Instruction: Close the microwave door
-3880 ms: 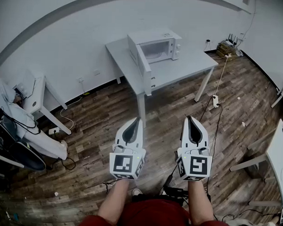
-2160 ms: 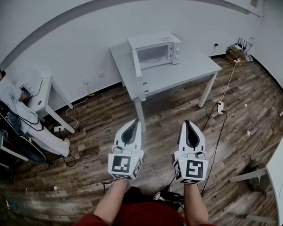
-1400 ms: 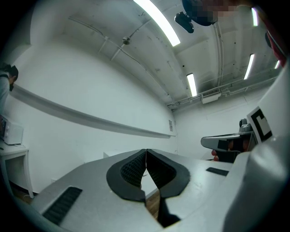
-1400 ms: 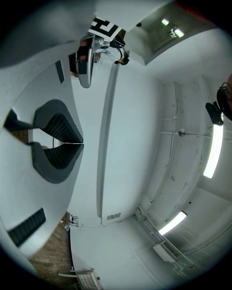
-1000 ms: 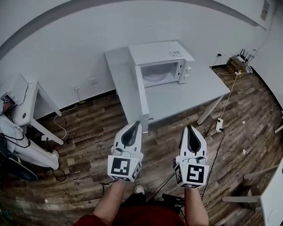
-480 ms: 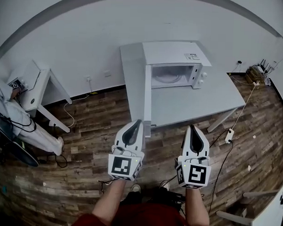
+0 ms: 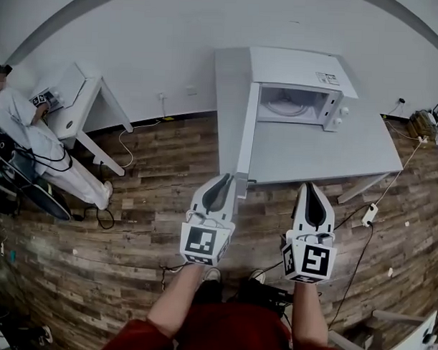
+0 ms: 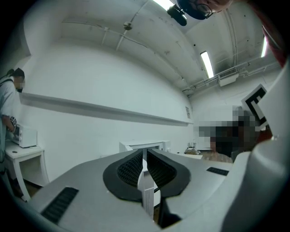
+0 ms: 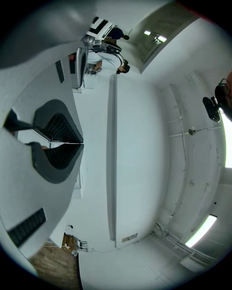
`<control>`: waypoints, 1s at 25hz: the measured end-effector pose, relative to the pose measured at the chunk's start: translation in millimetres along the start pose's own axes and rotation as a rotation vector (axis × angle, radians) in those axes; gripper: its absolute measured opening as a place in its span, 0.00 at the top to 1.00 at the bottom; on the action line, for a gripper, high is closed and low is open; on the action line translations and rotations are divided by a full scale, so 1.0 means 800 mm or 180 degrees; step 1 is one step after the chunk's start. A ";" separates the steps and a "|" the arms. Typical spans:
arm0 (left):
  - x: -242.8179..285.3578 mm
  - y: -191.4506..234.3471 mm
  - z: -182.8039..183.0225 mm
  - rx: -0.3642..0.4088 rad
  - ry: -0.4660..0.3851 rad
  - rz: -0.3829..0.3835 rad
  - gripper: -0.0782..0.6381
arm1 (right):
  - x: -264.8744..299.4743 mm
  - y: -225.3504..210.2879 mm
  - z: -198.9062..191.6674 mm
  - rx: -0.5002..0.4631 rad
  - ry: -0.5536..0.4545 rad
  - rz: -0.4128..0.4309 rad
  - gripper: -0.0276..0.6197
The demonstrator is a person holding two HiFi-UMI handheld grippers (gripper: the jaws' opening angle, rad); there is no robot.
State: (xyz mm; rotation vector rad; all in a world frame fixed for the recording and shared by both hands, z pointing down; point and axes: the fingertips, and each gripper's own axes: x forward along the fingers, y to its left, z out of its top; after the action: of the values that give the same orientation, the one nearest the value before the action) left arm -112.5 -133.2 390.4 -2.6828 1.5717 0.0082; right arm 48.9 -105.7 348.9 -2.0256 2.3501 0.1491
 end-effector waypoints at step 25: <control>0.036 0.016 -0.125 -0.0114 0.0527 -0.0591 0.61 | 0.007 0.018 -0.029 -0.0216 0.0266 -0.0073 0.91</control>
State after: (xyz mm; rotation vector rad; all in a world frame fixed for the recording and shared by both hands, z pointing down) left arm -110.7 -167.5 489.4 -2.9138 1.3639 -0.1971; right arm 34.9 -111.2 372.5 -2.1289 2.4013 0.1484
